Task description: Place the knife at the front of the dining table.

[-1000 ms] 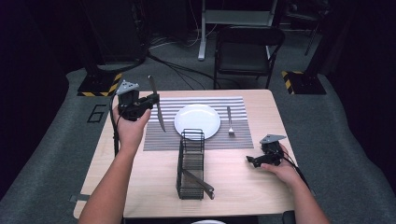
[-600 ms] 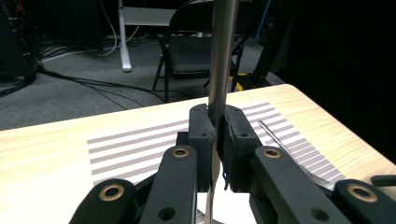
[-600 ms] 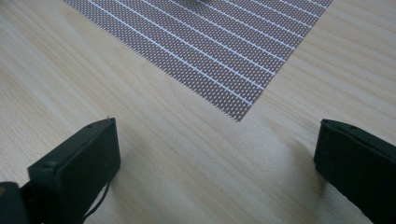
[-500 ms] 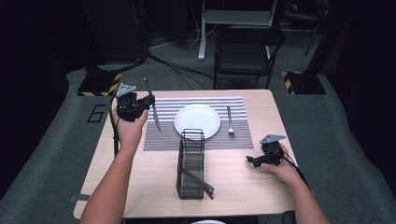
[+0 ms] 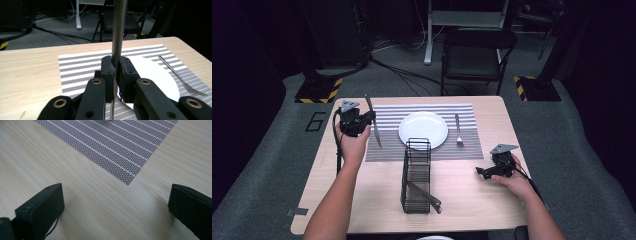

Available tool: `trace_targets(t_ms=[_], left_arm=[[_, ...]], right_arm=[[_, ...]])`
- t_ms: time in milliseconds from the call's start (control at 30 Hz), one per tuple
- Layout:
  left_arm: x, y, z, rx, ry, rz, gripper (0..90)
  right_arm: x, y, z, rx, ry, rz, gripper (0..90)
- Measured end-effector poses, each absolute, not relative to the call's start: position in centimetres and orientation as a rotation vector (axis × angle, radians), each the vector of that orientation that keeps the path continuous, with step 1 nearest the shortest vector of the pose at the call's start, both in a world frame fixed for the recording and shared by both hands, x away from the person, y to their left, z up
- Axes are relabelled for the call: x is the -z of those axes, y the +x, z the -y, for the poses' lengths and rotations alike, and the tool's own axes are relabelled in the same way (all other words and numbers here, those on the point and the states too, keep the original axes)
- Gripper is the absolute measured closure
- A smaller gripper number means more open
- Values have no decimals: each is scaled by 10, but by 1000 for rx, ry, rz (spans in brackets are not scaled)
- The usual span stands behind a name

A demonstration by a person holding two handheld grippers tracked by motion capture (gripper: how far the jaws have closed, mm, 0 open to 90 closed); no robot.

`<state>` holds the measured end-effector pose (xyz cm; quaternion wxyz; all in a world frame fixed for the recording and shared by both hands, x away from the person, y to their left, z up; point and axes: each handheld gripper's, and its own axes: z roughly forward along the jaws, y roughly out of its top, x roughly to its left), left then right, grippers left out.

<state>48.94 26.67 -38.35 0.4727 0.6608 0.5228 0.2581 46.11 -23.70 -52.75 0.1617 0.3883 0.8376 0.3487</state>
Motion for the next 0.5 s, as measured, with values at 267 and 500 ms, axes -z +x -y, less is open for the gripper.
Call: trace_targets(t_ms=[267,500], left_arm=[[399,495,-263,-627,1636,-1300,834],[409,500,-261,-611,1651,-1322,834]], right_arm=[[527,461,237,-995,1108,-2391,0],[527,461,237,-995,1109,-2391,0]])
